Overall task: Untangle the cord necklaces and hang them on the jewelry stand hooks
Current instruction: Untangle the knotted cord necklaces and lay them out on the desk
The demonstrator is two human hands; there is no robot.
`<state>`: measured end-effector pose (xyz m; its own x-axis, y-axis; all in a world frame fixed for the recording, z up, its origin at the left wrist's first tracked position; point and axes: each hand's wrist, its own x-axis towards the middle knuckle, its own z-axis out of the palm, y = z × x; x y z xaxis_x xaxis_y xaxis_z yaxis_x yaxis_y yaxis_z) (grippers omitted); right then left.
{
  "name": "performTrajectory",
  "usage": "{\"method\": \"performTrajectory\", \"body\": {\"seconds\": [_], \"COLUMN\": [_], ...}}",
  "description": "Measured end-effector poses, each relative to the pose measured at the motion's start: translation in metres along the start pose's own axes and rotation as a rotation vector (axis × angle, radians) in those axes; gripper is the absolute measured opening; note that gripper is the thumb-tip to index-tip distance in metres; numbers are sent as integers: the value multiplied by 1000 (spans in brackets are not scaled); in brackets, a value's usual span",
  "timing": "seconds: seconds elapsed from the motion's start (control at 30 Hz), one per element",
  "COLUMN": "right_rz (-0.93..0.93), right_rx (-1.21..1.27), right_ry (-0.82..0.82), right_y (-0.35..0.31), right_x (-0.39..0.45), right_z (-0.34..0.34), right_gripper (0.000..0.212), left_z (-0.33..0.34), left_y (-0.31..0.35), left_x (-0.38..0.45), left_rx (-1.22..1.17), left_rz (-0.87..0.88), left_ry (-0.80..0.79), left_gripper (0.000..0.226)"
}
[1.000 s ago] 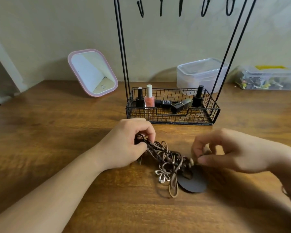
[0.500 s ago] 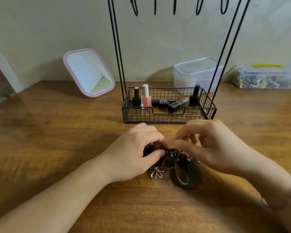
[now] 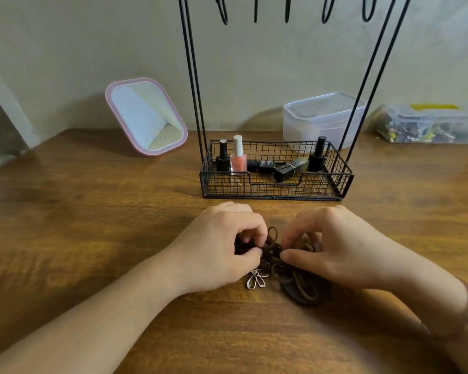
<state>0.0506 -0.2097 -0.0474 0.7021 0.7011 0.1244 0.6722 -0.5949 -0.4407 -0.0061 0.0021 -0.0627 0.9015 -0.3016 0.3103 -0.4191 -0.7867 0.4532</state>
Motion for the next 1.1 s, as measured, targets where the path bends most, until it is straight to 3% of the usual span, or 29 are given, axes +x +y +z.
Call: {"method": "performTrajectory", "body": {"seconds": [0.2, 0.43, 0.53, 0.6, 0.73, 0.87, 0.97, 1.03, 1.1], "right_rz": [-24, -62, -106, -196, -275, -271, -231, -171, -212], "right_rx": [-28, 469, 541, 524, 549, 501, 447, 512, 427], "right_ry": [149, 388, 464, 403, 148, -66, 15, 70, 78], "right_y": [-7, -8, -6, -6, -8, -13, -17, -20, -25], "right_x": [4, 0, -3, -5, -7, -5, 3, 9, 13], "right_z": [11, 3, 0, -1, -4, -3, 5, 10, 13], "right_gripper": [31, 12, 15, 17, 15, 26, 15, 16, 17], "left_z": [-3, -18, -19, -18, -21, -25, -25, -24, -25], "left_y": [4, 5, -1, -1, -2, 8, 20, 23, 24], "left_x": [1, 0, 1, 2, 5, 4, 5, 5, 7], "left_rx": [-161, -597, -310, -260, -410, -689, -918, -1101, -1275], "left_rz": [28, -60, -122, -191, -267, -303, -263, -102, 53], "left_ry": [112, 213, 299, 375, 461, 398, 320, 247, 178], "left_gripper": [12, 11, 30, 28, 5, 25, 40, 42, 44]}}
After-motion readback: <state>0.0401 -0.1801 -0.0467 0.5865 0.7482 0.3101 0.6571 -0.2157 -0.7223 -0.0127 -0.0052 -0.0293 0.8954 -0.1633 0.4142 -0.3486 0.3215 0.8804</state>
